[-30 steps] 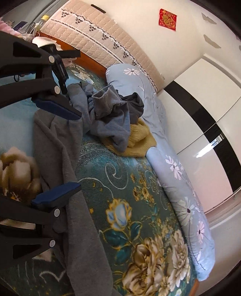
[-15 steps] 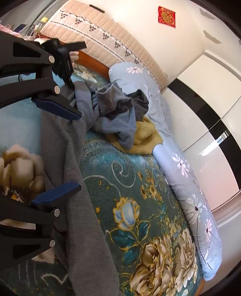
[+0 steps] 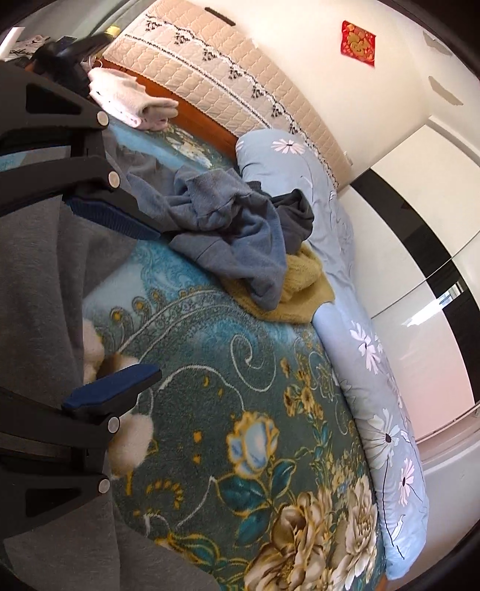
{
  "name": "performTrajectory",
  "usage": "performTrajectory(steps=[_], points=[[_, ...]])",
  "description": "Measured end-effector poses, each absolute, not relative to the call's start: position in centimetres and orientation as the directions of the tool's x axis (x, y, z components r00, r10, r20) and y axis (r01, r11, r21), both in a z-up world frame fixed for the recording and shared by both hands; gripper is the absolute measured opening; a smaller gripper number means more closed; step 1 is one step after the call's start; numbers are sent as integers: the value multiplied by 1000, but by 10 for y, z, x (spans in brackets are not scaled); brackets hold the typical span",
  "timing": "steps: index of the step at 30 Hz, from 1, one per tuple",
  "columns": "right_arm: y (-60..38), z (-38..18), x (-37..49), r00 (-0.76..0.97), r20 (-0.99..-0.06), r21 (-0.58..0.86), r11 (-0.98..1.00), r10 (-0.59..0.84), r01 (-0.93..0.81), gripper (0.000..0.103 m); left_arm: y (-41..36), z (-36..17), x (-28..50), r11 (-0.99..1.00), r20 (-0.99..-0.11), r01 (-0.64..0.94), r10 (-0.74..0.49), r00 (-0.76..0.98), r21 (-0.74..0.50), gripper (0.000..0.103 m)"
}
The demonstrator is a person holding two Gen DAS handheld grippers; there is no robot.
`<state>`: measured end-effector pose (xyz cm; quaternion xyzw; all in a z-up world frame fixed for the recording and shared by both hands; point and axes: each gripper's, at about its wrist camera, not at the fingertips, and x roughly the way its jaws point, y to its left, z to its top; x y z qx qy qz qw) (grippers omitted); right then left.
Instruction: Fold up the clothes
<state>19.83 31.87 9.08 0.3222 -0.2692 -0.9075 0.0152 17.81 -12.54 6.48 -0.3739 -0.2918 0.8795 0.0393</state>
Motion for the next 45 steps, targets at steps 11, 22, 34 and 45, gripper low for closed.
performTrajectory(steps=[11,22,34,45], points=[[319,82,194,-763,-620,469,-866,-183,-173,73,-167,22,191,-608,-561,210,471,-681,-766,45],[318,79,191,-755,-630,463,-869,-181,-177,73,-183,2,142,-290,-417,300,634,-651,-909,53],[317,85,196,-774,-627,392,-894,-86,-217,73,-197,24,146,-447,-408,183,482,-775,-876,10],[348,121,248,-889,-457,516,-803,36,-297,73,-273,39,180,-457,-367,223,256,-894,-861,10]])
